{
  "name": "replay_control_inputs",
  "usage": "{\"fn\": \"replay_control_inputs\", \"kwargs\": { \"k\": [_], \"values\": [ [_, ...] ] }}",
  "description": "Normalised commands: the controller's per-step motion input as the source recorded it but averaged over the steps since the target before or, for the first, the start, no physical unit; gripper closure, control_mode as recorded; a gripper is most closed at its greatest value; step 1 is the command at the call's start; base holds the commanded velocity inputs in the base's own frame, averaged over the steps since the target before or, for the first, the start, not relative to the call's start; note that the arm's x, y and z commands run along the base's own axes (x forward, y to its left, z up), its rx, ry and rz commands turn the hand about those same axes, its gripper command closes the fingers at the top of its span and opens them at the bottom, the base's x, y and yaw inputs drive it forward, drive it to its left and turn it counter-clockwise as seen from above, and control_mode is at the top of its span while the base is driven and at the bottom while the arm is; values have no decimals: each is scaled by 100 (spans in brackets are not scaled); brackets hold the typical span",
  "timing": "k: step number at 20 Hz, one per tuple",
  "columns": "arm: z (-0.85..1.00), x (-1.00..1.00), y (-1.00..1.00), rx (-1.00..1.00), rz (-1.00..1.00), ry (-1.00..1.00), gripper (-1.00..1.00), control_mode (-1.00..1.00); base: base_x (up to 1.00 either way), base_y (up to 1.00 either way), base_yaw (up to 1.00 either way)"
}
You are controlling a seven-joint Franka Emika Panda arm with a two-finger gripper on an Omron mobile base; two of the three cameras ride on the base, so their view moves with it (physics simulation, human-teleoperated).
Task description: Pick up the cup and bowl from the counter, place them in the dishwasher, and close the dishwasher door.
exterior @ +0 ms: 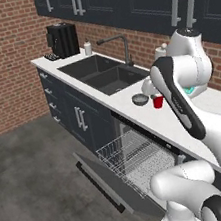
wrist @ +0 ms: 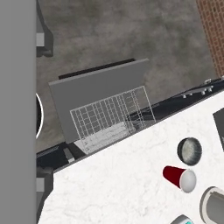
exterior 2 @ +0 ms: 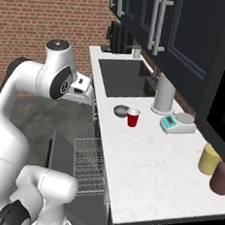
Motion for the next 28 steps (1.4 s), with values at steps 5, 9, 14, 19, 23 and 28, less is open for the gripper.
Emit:
{"fn": "replay_control_inputs", "kwargs": {
  "k": [5, 9, 14, 19, 23, 28],
  "values": [
    [0, 0, 0, 0, 0, 0, -100, 100, 0, 0, 0],
    [0, 0, 0, 0, 0, 0, -100, 100, 0, 0, 0],
    [0, 0, 0, 0, 0, 0, -100, 100, 0, 0, 0],
    [0, 0, 0, 0, 0, 0, -100, 100, 0, 0, 0],
    [-5, 53, 0, 0, 0, 1, -100, -100, 6, 0, 0],
    [-33, 95, -1, -9, 0, 0, -100, -100, 0, 0, 0]
  ]
}}
